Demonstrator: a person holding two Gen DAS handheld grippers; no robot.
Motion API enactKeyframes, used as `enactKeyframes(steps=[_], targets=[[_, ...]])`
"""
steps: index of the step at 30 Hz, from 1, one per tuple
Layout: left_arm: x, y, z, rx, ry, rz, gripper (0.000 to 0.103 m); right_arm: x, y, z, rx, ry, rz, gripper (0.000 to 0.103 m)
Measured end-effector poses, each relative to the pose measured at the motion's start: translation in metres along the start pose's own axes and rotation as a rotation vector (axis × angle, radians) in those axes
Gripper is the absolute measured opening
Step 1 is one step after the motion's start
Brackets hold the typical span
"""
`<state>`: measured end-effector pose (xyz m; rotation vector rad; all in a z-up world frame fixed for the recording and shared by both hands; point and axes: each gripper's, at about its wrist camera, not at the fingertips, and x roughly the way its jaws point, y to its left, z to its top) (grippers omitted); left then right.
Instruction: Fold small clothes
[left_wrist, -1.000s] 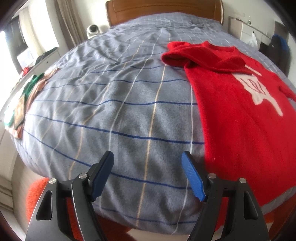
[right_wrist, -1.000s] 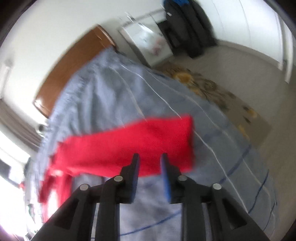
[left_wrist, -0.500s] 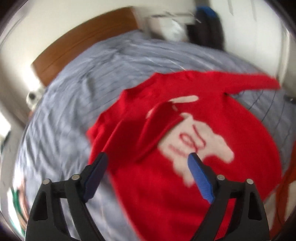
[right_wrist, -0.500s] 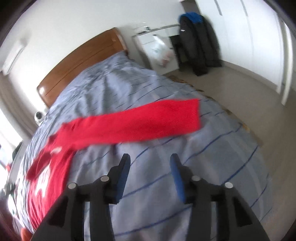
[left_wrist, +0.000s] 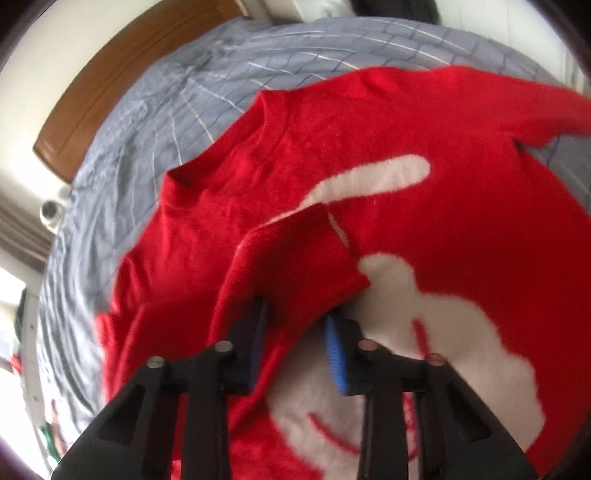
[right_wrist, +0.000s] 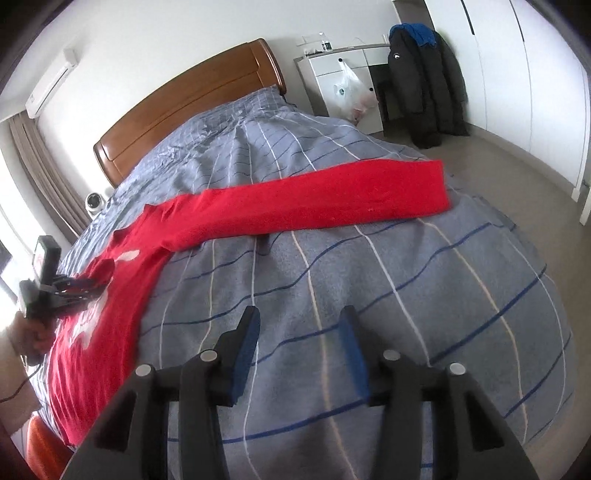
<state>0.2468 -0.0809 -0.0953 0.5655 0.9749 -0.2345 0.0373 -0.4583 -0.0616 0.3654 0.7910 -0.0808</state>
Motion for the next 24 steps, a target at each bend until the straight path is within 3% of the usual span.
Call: enactKeyframes(steps=[2, 4, 8, 12, 16, 21, 24], targets=[[-0.005, 0.002, -0.001, -0.033, -0.009, 0.005, 0.004, 0.000, 0.003, 0.000, -0.012, -0.004, -0.014, 0.045], [-0.022, 0.013, -0.005, -0.113, -0.047, -0.007, 0.003, -0.001, 0.004, -0.001, -0.016, -0.005, -0.020, 0.045], [-0.071, 0.087, -0.034, -0.439, -0.137, -0.063, 0.003, -0.004, 0.003, -0.002, -0.010, -0.013, -0.022, 0.045], [-0.118, 0.180, -0.102, -0.736, -0.186, 0.038, 0.003, -0.007, 0.003, -0.003, -0.006, -0.028, -0.029, 0.045], [-0.130, 0.261, -0.193, -1.017, -0.121, 0.228, 0.003, -0.007, 0.003, -0.003, -0.002, -0.032, -0.034, 0.045], [-0.103, 0.288, -0.284, -1.255, 0.018, 0.306, 0.003, -0.005, 0.005, -0.003, -0.006, -0.029, -0.046, 0.045], [-0.090, 0.287, -0.309, -1.343, 0.045, 0.283, 0.003, -0.005, 0.007, -0.003, -0.017, -0.024, -0.056, 0.045]])
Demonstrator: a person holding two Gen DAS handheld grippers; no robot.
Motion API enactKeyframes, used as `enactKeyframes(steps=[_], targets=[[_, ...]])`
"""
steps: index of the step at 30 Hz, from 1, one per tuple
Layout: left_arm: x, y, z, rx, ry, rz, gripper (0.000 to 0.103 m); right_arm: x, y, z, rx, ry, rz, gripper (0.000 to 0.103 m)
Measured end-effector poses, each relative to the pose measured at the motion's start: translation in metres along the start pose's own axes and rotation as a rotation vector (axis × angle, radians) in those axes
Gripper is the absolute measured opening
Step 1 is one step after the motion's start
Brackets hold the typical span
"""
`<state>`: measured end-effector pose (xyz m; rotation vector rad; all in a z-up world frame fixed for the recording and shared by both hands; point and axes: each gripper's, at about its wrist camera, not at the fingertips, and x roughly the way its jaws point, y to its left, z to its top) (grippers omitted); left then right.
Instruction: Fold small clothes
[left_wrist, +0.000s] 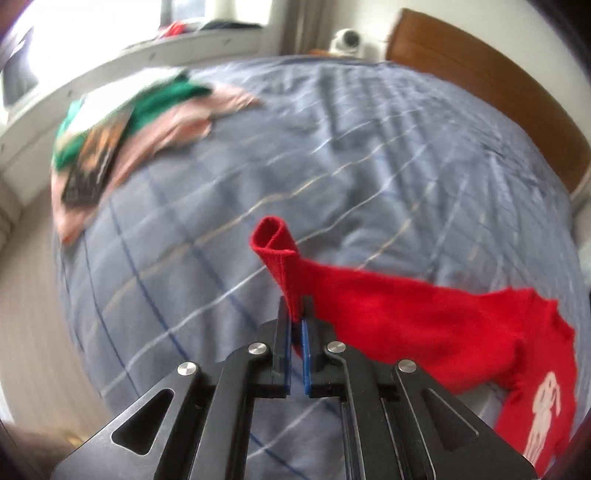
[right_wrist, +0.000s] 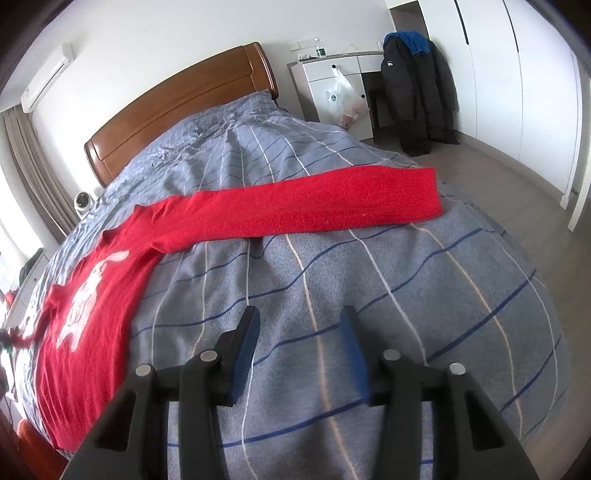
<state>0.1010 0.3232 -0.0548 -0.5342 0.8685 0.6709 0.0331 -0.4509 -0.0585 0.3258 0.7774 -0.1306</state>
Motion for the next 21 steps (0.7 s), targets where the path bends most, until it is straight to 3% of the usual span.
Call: enactKeyframes(steps=[9, 14, 19, 21], targets=[[0.001, 0.033, 0.003, -0.146, -0.020, 0.050, 0.002, 0.002, 0.005, -0.001, -0.027, 0.010, -0.027, 0.045], [-0.002, 0.035, 0.010, -0.118, -0.057, 0.062, 0.002, 0.002, 0.006, -0.002, -0.030, 0.010, -0.030, 0.045], [0.035, 0.035, -0.003, -0.071, 0.042, 0.120, 0.002, 0.003, 0.006, -0.002, -0.026, 0.013, -0.033, 0.045], [0.036, 0.036, -0.003, -0.057, 0.043, 0.114, 0.008, 0.003, 0.006, -0.002, -0.027, 0.014, -0.034, 0.045]])
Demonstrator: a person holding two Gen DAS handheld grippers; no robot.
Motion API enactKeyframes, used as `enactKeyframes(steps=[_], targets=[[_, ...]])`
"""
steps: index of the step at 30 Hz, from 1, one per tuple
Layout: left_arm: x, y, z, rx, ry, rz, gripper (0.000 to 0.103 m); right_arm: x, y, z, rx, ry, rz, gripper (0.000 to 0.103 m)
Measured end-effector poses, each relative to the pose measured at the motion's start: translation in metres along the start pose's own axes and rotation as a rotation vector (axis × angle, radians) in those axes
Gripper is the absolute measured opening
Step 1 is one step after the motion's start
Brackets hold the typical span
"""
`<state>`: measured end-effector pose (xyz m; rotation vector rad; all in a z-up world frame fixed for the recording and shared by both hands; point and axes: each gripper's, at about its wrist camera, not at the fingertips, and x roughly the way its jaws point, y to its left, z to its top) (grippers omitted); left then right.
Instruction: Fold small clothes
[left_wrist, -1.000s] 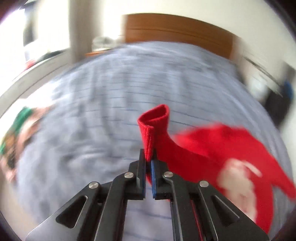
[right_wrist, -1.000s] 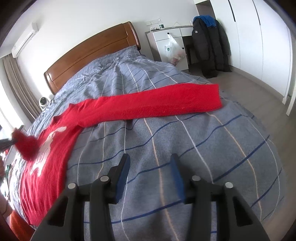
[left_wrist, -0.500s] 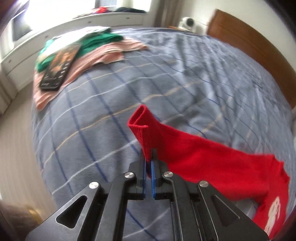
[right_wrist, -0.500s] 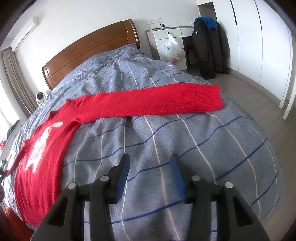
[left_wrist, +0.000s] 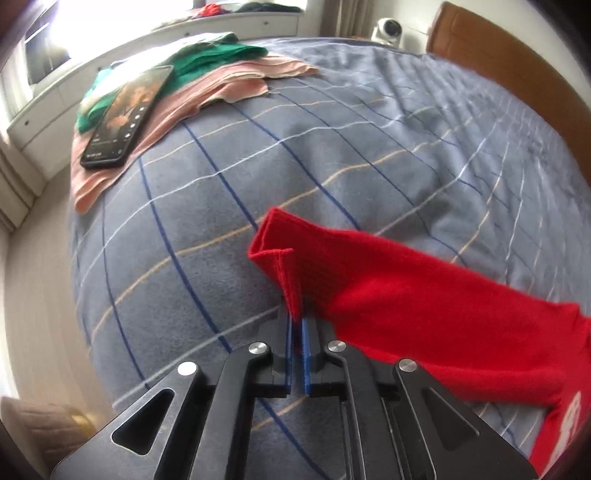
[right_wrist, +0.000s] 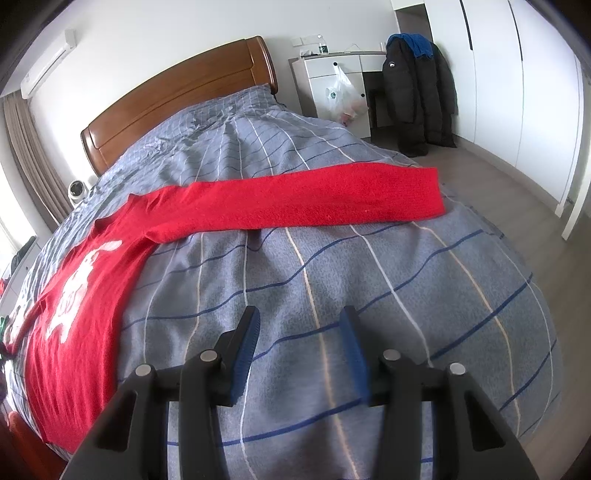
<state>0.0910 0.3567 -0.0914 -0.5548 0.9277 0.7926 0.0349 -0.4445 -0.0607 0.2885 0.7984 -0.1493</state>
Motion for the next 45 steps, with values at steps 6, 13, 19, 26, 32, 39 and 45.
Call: enactKeyframes(steps=[6, 13, 19, 26, 32, 39, 45], targets=[[-0.030, 0.021, 0.008, -0.045, -0.036, -0.034, 0.060, 0.000, 0.000, 0.000, 0.001, 0.001, 0.003, 0.050], [-0.071, -0.007, -0.014, 0.083, -0.083, -0.162, 0.070, 0.000, 0.000, 0.000, 0.005, -0.003, 0.001, 0.050], [-0.084, -0.070, -0.083, 0.336, -0.048, -0.359, 0.078, -0.001, -0.002, 0.000, 0.011, -0.009, -0.001, 0.051], [-0.051, -0.079, -0.116, 0.426, -0.015, -0.349, 0.079, -0.003, 0.002, 0.000, -0.020, -0.010, -0.014, 0.053], [-0.049, -0.086, -0.125, 0.511, -0.069, -0.298, 0.101, -0.015, 0.011, 0.000, -0.054, -0.061, -0.032, 0.053], [-0.045, -0.086, -0.137, 0.509, -0.121, -0.264, 0.103, -0.030, 0.029, -0.012, 0.007, -0.112, 0.061, 0.065], [-0.045, -0.084, -0.140, 0.513, -0.129, -0.263, 0.103, -0.009, 0.046, -0.017, -0.069, -0.042, 0.072, 0.065]])
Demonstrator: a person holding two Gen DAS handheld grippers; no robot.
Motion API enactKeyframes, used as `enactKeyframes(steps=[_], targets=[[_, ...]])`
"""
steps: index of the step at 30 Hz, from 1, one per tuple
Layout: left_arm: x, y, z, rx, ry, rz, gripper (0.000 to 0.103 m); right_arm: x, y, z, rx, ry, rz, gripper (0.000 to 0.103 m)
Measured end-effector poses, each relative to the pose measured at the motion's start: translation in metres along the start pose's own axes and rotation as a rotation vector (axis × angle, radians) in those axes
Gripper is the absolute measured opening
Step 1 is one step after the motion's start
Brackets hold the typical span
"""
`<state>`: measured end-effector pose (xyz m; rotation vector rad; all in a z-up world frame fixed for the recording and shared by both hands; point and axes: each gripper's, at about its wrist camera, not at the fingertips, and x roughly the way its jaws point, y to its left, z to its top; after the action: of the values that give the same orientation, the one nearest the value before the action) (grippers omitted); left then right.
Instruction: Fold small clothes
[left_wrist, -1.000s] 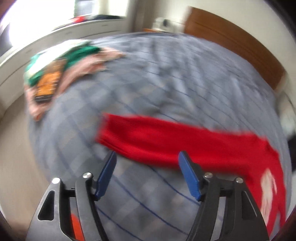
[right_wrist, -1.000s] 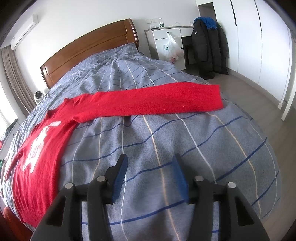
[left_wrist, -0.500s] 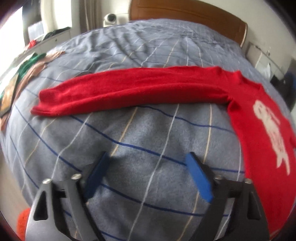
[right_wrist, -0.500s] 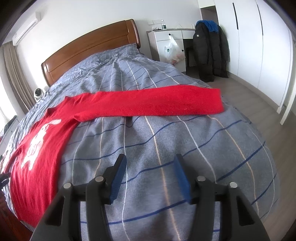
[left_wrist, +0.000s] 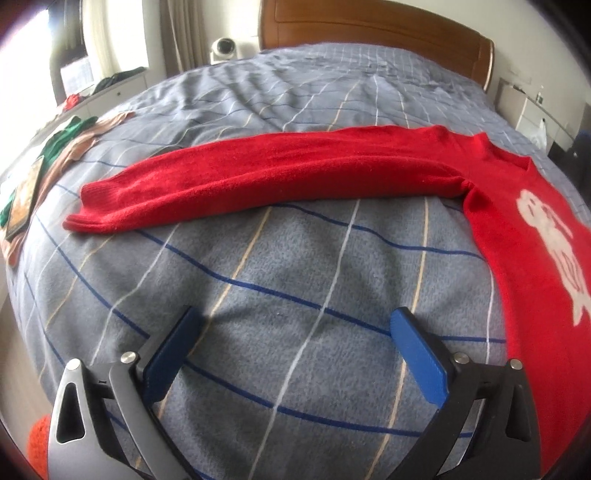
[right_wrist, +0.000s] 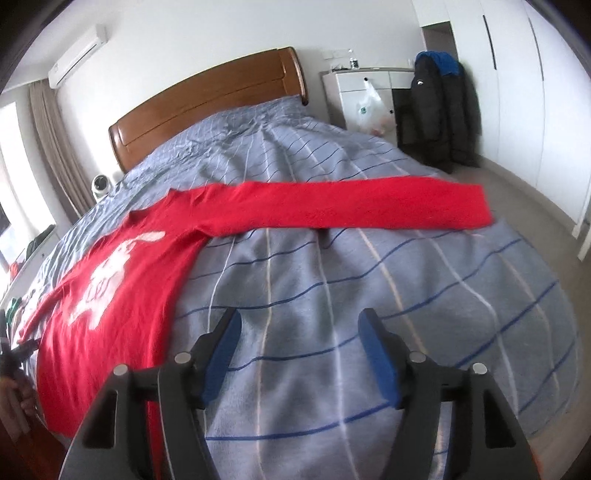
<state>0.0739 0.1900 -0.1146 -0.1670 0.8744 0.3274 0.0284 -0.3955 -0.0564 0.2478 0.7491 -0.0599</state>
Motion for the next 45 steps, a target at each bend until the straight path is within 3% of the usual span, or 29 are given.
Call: enactKeyframes(steps=[11, 18, 30, 45], targets=[[-0.001, 0.001, -0.002, -0.009, -0.008, -0.009, 0.103, 0.018, -0.007, -0.007, 0.037, 0.079, -0.015, 0.066], [-0.001, -0.001, -0.003, 0.002, -0.016, 0.005, 0.103, 0.027, -0.004, -0.010, 0.025, 0.112, -0.028, 0.072], [-0.002, -0.006, -0.003, 0.015, -0.016, 0.029, 0.103, 0.030, 0.001, -0.014, 0.001, 0.118, -0.042, 0.079], [-0.001, -0.003, -0.004, 0.022, -0.014, 0.008, 0.103, 0.034, 0.007, -0.014, -0.022, 0.130, -0.050, 0.085]])
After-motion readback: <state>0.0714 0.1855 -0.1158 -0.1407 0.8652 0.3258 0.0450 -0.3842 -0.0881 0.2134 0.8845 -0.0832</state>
